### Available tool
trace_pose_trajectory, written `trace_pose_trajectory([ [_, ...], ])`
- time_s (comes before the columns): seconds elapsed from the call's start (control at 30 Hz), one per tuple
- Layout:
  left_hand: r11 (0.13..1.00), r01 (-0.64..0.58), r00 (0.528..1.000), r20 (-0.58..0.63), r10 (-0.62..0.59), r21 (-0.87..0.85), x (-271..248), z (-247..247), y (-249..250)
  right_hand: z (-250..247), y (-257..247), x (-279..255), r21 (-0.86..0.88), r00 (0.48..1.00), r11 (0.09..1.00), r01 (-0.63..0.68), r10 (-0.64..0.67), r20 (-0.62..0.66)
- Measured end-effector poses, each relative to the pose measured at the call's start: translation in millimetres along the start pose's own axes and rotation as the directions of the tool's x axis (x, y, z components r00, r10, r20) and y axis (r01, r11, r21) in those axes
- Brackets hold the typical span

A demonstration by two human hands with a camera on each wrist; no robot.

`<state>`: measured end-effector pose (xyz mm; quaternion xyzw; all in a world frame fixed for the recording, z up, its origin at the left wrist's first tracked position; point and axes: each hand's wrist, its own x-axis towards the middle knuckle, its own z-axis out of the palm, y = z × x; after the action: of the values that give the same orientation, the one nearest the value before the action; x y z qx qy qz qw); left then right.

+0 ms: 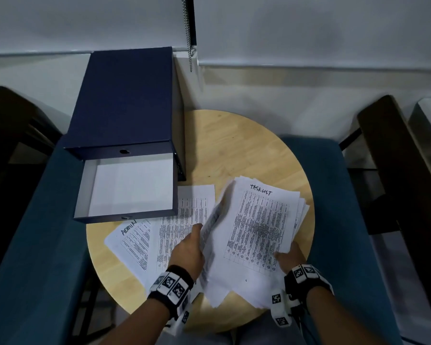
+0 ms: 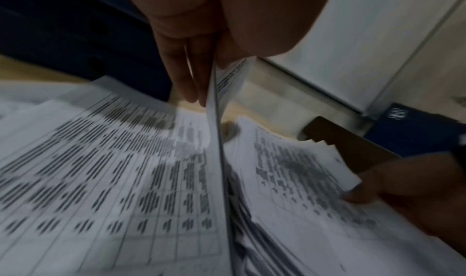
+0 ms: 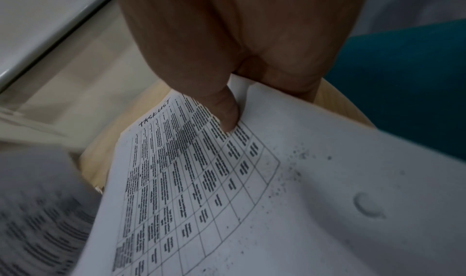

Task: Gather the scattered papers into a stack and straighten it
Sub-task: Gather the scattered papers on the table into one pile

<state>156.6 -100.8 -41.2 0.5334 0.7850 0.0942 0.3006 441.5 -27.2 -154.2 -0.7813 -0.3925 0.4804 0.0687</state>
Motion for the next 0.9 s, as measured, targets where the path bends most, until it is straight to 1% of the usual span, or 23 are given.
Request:
trace_pose_trajectory([
  [0.07, 0.999, -0.05, 0.996, -0.075, 0.049, -0.018, -7.5, -12.7, 12.8, 0.1, -2.1, -1.8, 0.019, 1.0, 1.0, 0.012, -0.012, -0.005],
  [0.1, 0.996, -0.07, 0.989, -0.135, 0.063, -0.049, -10.9, -21.6, 20.0, 0.2, -1.6, -2.3, 0.029, 1.0, 0.999, 0.019, -0.019, -0.008],
  [0.17, 0.983, -0.119, 0.956, -0.283, 0.076, -0.14, -16.0, -42.9, 36.1, -1.6, -0.8, -3.4, 0.035, 1.0, 0.999, 0.026, -0.026, -0.009],
  [0.23, 0.958, -0.209, 0.895, -0.433, 0.106, -0.198, -18.1, -67.4, 52.7, -5.3, 0.6, -3.3, 0.026, 0.999, 0.999, 0.039, -0.04, 0.004],
  [0.3, 0.925, -0.318, 0.813, -0.562, 0.152, -0.21, -15.6, -94.1, 65.6, -8.4, -0.1, -4.2, 0.012, 0.999, 0.999, 0.039, -0.039, 0.021],
  [0.37, 0.895, -0.402, 0.72, -0.67, 0.179, -0.194, -9.0, -118.2, 73.5, -10.0, -0.6, -2.3, -0.005, 0.999, 1.0, 0.025, -0.024, 0.04],
  [0.4, 0.887, -0.422, 0.688, -0.703, 0.178, -0.188, -5.2, -127.5, 75.8, -10.4, -0.8, -0.6, -0.018, 0.998, 1.0, 0.018, -0.017, 0.052],
  [0.43, 0.883, -0.424, 0.681, -0.714, 0.164, -0.202, -1.4, -133.6, 78.1, -11.2, -3.0, -2.0, -0.03, 0.998, 0.999, 0.013, -0.011, 0.064],
  [0.47, 0.879, -0.413, 0.698, -0.703, 0.139, -0.237, 2.9, -136.0, 80.5, -11.1, -3.5, -0.5, -0.03, 0.997, 1.0, 0.009, -0.006, 0.076],
  [0.5, 0.875, -0.392, 0.732, -0.673, 0.108, -0.285, 7.2, -134.9, 83.0, -12.4, -4.8, -1.2, -0.02, 0.996, 1.0, 0.006, -0.005, 0.087],
  [0.53, 0.873, -0.352, 0.777, -0.625, 0.071, -0.339, 11.3, -129.8, 84.9, -14.0, -5.8, -2.5, 0.01, 0.995, 1.0, -0.006, 0.005, 0.099],
  [0.6, 0.876, -0.238, 0.863, -0.506, -0.008, -0.42, 20.7, -107.9, 82.9, -15.5, -8.1, -2.9, 0.088, 0.993, 0.996, -0.015, 0.004, 0.122],
  [0.63, 0.878, -0.177, 0.894, -0.445, -0.045, -0.445, 27.1, -92.1, 78.9, -16.0, -8.8, -2.8, 0.14, 0.99, 0.989, -0.039, 0.02, 0.138],
  [0.7, 0.861, -0.065, 0.941, -0.319, -0.116, -0.504, 39.9, -58.0, 70.6, -17.5, -7.9, 0.1, 0.232, 0.98, 0.968, -0.091, 0.046, 0.194],
  [0.77, 0.855, 0.044, 0.979, -0.15, -0.141, -0.517, 52.7, -23.4, 59.4, -20.2, -9.2, 3.1, 0.348, 0.964, 0.922, -0.169, 0.081, 0.254],
  [0.8, 0.866, 0.099, 0.989, -0.045, -0.139, -0.489, 57.1, -7.5, 54.0, -22.9, -11.6, 1.3, 0.369, 0.957, 0.908, -0.199, 0.099, 0.274],
  [0.83, 0.881, 0.153, 0.988, 0.058, -0.142, -0.448, 60.0, 6.9, 47.8, -24.1, -12.1, 1.3, 0.383, 0.948, 0.894, -0.234, 0.123, 0.294],
  [0.87, 0.892, 0.201, 0.978, 0.139, -0.157, -0.405, 61.3, 18.2, 40.2, -24.9, -12.8, -1.6, 0.381, 0.948, 0.891, -0.247, 0.141, 0.286],
  [0.9, 0.898, 0.236, 0.967, 0.178, -0.18, -0.373, 62.7, 28.1, 30.0, -25.6, -14.5, -3.7, 0.394, 0.953, 0.888, -0.237, 0.135, 0.27],
])
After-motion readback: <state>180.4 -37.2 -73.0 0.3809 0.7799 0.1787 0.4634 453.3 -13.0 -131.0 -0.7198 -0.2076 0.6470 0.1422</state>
